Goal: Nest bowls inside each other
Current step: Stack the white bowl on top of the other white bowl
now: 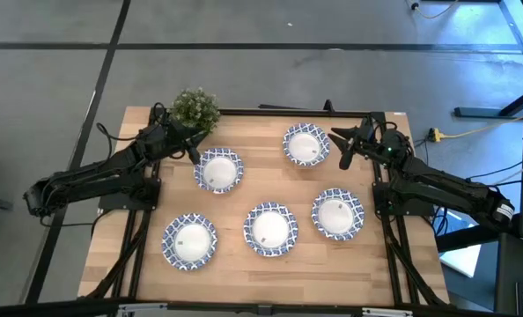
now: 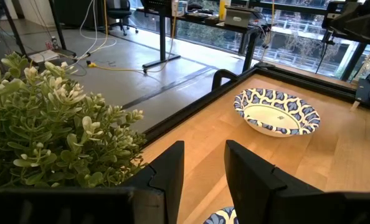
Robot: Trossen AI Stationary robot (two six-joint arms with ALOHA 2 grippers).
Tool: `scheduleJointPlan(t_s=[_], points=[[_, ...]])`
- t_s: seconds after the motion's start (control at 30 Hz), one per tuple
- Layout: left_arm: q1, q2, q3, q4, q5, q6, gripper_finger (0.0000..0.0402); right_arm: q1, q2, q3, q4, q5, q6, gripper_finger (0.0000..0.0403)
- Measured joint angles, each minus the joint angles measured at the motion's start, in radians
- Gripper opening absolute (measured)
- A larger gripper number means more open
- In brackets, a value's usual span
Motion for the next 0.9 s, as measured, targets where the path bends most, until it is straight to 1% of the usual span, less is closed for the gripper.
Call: scheduleJointPlan(t_s=[0.27, 0.33, 0.37, 0.4, 0.47, 0.53, 0.6, 0.67, 0.83, 0.9], points=[[0.000, 0.000, 0.000, 0.000, 0.000, 0.000, 0.0110, 0.000, 0.000, 0.000, -0.006, 0.000, 0.026, 0.0119], [0.000, 0.000, 0.000, 0.000, 0.000, 0.000, 0.0110, 0.001, 0.000, 0.002, -0.025, -0.005, 0.017, 0.0120], [0.000, 0.000, 0.000, 0.000, 0.000, 0.000, 0.0110, 0.005, 0.000, 0.011, -0.059, -0.025, -0.004, 0.0119], [0.000, 0.000, 0.000, 0.000, 0.000, 0.000, 0.0110, 0.013, 0.000, 0.030, -0.119, -0.043, -0.028, 0.0119], [0.000, 0.000, 0.000, 0.000, 0.000, 0.000, 0.0110, 0.034, 0.001, 0.090, -0.294, -0.052, -0.075, 0.0119], [0.000, 0.000, 0.000, 0.000, 0.000, 0.000, 0.0110, 0.059, 0.010, 0.173, -0.502, 0.004, -0.119, 0.0119], [0.000, 0.000, 0.000, 0.000, 0.000, 0.000, 0.0110, 0.080, 0.028, 0.257, -0.661, 0.078, -0.133, 0.0119], [0.000, 0.000, 0.000, 0.000, 0.000, 0.000, 0.0110, 0.091, 0.043, 0.343, -0.777, 0.105, -0.109, 0.0119], [0.000, 0.000, 0.000, 0.000, 0.000, 0.000, 0.0110, 0.093, 0.071, 0.542, -1.023, 0.116, -0.073, 0.0120], [0.000, 0.000, 0.000, 0.000, 0.000, 0.000, 0.0110, 0.093, 0.079, 0.603, -1.119, 0.122, -0.059, 0.0121]])
